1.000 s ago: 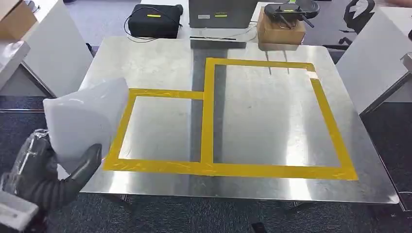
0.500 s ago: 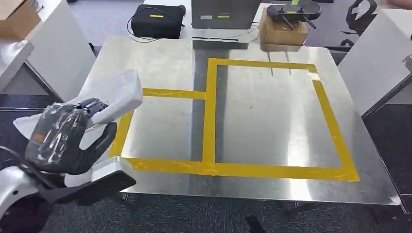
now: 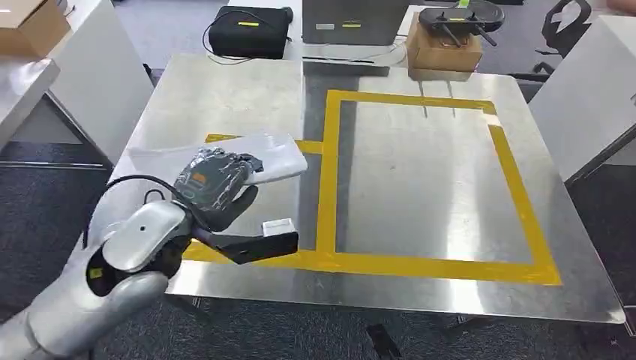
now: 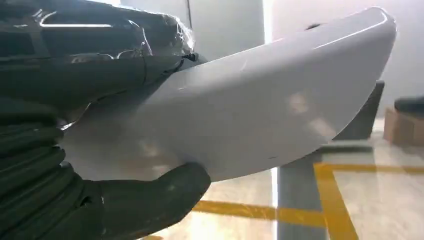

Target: Take the parts from the cabinet and place them on the table.

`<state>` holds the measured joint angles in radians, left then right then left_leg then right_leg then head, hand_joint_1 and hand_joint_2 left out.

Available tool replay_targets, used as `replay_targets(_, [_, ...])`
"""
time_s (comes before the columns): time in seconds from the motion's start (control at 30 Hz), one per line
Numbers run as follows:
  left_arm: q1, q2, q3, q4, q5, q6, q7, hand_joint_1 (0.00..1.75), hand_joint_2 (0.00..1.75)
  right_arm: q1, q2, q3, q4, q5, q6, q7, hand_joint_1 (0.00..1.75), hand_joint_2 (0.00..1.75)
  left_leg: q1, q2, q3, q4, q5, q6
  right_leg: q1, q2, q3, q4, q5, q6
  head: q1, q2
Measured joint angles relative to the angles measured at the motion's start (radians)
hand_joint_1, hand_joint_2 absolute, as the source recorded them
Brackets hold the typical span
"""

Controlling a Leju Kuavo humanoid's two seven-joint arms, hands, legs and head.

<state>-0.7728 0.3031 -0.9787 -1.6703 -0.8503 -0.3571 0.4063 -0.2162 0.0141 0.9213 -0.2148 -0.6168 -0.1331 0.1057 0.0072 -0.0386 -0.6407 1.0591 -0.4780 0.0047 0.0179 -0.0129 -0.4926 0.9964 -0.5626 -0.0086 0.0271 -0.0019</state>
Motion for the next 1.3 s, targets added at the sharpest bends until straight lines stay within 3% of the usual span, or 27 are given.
replay_targets(0.27, [-0.023, -0.069, -0.060, 0.286, 0.021, 0.005, -0.024, 1.75, 1.75, 0.003, 0.006, 0.011, 0.000, -0.001, 0.009, 0.003, 0.00, 1.75, 0.000, 0.006, 0.000, 0.000, 0.000, 0.000, 0.000, 0.000, 0.000, 0.000, 0.000, 0.000, 0.000, 0.000])
replay_targets(0.53, [-0.058, -0.073, -0.097, 0.477, 0.030, -0.012, 0.001, 1.75, 1.75, 0.020, 0.014, 0.013, 0.001, -0.008, 0.015, 0.007, 0.00, 1.75, 0.000, 0.023, 0.001, -0.001, 0.000, 0.000, 0.002, 0.007, 0.001, 0.000, 0.000, 0.000, 0.000, 0.000])
replay_targets(0.83, [-0.117, -0.064, -0.108, 0.544, 0.033, -0.026, 0.017, 1.75, 1.75, 0.023, 0.017, 0.019, 0.001, -0.002, 0.019, 0.007, 0.00, 1.75, 0.000, 0.035, 0.001, -0.001, 0.000, 0.000, 0.002, 0.014, 0.001, 0.000, 0.002, 0.002, 0.000, 0.000])
replay_targets(1.23, [-0.130, -0.061, -0.108, 0.580, 0.033, -0.026, 0.017, 1.75, 1.75, 0.022, 0.017, 0.026, 0.001, -0.001, 0.021, 0.007, 0.00, 1.75, 0.000, 0.036, 0.002, -0.001, 0.000, 0.001, 0.002, 0.016, 0.000, 0.000, 0.003, 0.002, 0.000, 0.000])
replay_targets(1.27, [-0.131, -0.061, -0.108, 0.583, 0.033, -0.026, 0.017, 0.00, 1.75, 0.022, 0.017, 0.028, 0.001, -0.001, 0.021, 0.007, 0.00, 1.75, 0.000, 0.036, 0.002, -0.001, 0.000, 0.001, 0.002, 0.016, 0.000, 0.000, 0.003, 0.002, 0.000, 0.000])
replay_targets(1.3, [-0.132, -0.061, -0.108, 0.586, 0.032, -0.025, 0.017, 0.00, 1.75, 0.023, 0.017, 0.029, 0.001, -0.001, 0.020, 0.007, 0.00, 1.75, 0.000, 0.036, 0.002, -0.001, 0.000, 0.001, 0.002, 0.016, 0.000, 0.000, 0.003, 0.002, 0.001, 0.000])
